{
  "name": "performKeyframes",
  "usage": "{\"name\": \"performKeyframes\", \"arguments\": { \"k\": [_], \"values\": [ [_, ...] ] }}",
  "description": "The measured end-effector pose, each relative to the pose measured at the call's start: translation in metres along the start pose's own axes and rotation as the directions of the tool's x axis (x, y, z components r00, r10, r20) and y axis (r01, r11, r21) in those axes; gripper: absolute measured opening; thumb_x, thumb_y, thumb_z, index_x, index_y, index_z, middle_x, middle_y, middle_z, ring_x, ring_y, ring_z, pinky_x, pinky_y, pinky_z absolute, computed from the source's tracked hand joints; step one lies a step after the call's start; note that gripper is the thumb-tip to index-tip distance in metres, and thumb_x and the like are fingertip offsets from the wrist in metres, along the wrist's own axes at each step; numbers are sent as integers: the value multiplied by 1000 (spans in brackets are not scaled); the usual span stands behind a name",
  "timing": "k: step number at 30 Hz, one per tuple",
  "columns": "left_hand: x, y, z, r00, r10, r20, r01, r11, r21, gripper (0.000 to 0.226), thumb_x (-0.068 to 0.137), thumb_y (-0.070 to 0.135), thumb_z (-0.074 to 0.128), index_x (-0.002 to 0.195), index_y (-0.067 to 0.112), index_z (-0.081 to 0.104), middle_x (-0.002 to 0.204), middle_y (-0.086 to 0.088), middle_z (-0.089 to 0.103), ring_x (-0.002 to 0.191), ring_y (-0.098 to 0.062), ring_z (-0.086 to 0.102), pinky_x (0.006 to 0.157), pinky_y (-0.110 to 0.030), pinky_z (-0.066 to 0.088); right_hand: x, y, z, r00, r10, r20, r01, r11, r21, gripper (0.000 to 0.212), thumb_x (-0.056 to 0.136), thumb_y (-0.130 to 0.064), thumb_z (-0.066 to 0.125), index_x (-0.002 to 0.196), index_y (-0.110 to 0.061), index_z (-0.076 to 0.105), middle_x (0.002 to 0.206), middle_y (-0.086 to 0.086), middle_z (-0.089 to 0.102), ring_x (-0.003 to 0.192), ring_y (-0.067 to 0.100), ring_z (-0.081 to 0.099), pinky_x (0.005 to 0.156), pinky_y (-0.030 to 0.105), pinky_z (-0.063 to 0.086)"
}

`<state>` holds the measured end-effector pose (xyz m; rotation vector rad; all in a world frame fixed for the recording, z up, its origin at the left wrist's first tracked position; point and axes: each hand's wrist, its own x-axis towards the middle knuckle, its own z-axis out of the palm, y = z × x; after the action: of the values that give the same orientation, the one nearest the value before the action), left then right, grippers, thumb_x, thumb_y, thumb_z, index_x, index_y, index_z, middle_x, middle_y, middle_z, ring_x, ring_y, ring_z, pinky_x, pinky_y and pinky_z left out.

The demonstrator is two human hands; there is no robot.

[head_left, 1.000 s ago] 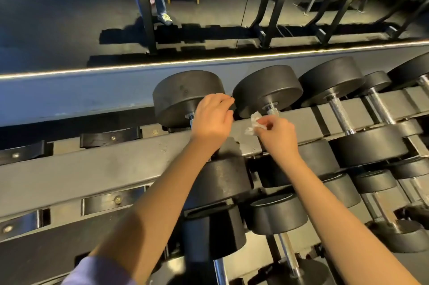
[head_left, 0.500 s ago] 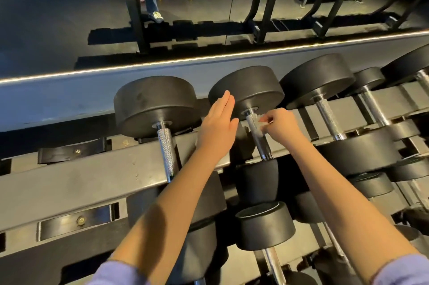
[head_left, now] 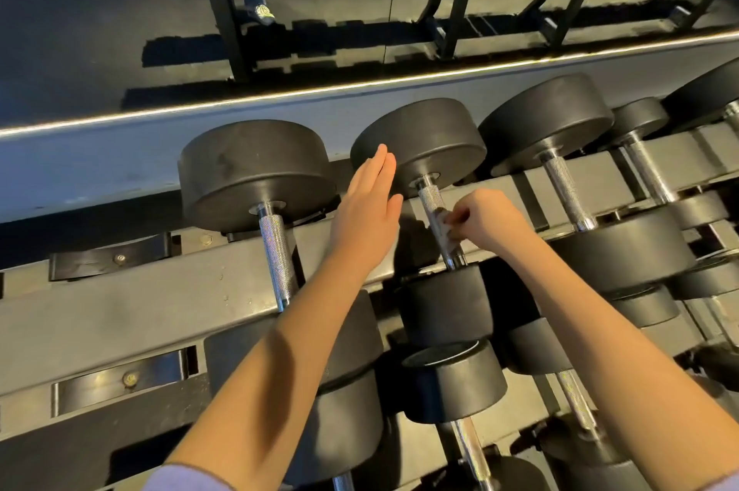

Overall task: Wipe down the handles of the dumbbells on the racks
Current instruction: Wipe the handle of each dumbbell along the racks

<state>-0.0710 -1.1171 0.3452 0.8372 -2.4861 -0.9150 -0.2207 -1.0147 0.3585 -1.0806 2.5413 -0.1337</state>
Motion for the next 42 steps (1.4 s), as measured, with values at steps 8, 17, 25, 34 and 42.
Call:
{"name": "performKeyframes", "arguments": {
  "k": [8, 17, 25, 34, 42],
  "values": [
    [0, 1, 0, 1000, -4, -1, 4, 1000, 1, 57, 102, 20, 38, 153, 21, 13, 160, 12, 4, 146, -9, 5, 106, -23, 25, 13, -8, -5, 997, 65, -37, -62, 993, 96, 7, 80, -13, 70, 86, -9, 71, 92, 9, 67, 85, 24, 61, 73, 32, 48],
    [-1, 1, 1, 1000, -15, -6, 15, 1000, -6, 57, 102, 22, 38, 153, 23, 12, 160, 13, 4, 146, -9, 5, 109, -28, 27, 9, -9, -12, 984, 111, 139, -117, 992, 40, 29, 83, -22, 70, 108, -9, 66, 108, 9, 63, 95, 23, 57, 78, 27, 46],
    [-2, 0, 0, 1000, -8, -8, 8, 1000, -12, 56, 102, 22, 38, 153, 23, 13, 160, 14, 4, 146, -9, 6, 107, -29, 31, -2, -10, -2, 990, 109, 90, -116, 991, 72, 2, 81, -13, 71, 83, -12, 71, 97, 9, 67, 94, 23, 63, 83, 31, 51],
    [-2, -1, 2, 1000, 6, -11, -6, 1000, -3, 57, 102, 22, 38, 153, 22, 13, 160, 12, 5, 146, -9, 6, 113, -28, 23, 14, -18, -1, 971, 60, -231, 36, 919, 392, 15, 88, -7, 61, 99, -3, 71, 96, 10, 68, 86, 17, 58, 74, 23, 40],
    [-2, 1, 1, 1000, -14, -28, 14, 1000, -5, 54, 101, 19, 42, 151, 18, 22, 158, 7, 17, 144, -11, 15, 116, -31, 21, -6, 4, 4, 989, 119, 90, -123, 991, 43, 3, 81, -18, 71, 84, -20, 71, 92, 5, 67, 89, 22, 63, 81, 34, 53]
  ]
}}
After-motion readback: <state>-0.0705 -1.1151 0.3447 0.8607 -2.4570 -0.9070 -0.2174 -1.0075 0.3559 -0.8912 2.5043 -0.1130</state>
